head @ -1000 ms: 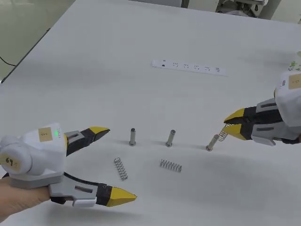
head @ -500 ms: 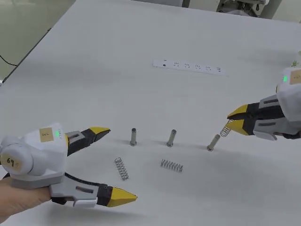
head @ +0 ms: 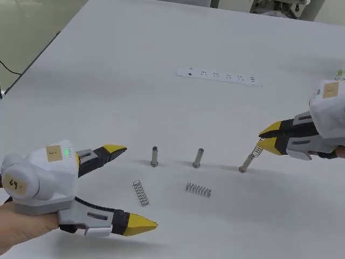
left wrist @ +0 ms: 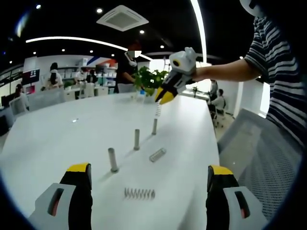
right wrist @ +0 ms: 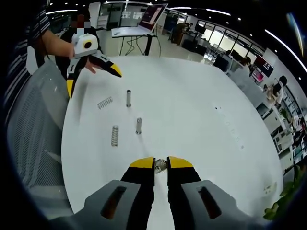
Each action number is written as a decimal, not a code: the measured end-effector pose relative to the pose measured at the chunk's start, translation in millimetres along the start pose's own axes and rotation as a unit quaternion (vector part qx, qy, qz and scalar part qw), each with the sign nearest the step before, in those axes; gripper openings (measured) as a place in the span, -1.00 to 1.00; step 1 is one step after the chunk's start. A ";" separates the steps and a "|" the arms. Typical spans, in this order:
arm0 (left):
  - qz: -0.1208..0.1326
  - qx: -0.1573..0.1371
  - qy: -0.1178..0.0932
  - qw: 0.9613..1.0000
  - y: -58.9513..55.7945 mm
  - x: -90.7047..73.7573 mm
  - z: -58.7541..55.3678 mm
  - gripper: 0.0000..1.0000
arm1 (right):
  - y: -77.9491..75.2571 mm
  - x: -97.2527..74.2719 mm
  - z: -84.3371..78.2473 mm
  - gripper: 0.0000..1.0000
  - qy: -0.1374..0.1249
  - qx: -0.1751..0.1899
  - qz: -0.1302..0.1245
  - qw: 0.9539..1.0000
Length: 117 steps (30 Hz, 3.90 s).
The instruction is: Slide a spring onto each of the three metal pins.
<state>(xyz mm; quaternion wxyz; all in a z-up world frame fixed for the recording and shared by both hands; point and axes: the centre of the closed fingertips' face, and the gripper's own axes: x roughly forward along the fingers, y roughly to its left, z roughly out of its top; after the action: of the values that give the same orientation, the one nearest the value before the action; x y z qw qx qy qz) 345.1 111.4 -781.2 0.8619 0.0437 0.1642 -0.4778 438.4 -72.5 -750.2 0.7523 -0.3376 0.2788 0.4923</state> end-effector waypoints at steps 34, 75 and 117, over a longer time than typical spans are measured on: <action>0.003 0.000 0.005 1.000 -0.9 -1.6 -1.6 0.93 | 3.5 18.6 -11.5 -0.88 0.006 0.016 0.002 1.000; 0.009 -0.001 0.010 1.000 3.9 -6.1 -2.7 0.90 | 14.0 47.3 -37.5 -0.85 0.022 0.058 0.007 0.998; 0.006 0.000 0.010 1.000 2.7 -6.1 1.6 0.90 | 10.9 33.2 -26.7 -0.81 -0.020 0.110 -0.007 0.994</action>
<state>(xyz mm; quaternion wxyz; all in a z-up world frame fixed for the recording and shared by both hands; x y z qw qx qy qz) 344.7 117.4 -777.9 0.8632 0.0494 0.1728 -0.4717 438.0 -72.0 -794.1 0.7937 -0.2449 0.3135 0.4601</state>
